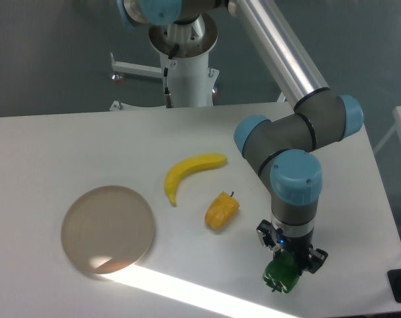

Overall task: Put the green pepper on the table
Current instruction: 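Move the held green pepper toward the yellow pepper and lower it, then set the green pepper down on the table and open the gripper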

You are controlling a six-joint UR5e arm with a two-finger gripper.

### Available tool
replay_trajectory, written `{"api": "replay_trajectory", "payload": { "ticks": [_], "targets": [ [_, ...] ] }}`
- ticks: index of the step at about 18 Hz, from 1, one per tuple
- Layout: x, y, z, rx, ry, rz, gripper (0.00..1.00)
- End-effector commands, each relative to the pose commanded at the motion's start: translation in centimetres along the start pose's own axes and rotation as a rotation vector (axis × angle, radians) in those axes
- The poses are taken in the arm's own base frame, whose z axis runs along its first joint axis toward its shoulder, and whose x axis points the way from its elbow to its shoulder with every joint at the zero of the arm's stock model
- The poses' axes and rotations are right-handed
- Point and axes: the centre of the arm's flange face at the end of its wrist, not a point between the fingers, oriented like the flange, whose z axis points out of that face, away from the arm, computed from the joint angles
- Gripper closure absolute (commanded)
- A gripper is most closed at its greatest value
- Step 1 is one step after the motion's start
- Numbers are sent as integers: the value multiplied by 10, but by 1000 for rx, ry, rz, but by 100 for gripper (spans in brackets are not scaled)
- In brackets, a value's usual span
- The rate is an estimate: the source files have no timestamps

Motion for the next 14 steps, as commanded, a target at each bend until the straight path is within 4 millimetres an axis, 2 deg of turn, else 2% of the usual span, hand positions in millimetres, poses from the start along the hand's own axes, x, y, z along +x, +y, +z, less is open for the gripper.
{"api": "replay_trajectory", "payload": {
  "ticks": [2,7,10,14],
  "targets": [
    [4,13,8,-8,17,15,58],
    [10,19,24,-14,32,28,58],
    [5,39,36,21,35,80,58],
    [-2,58,35,82,56,76,58]
  ]
}}
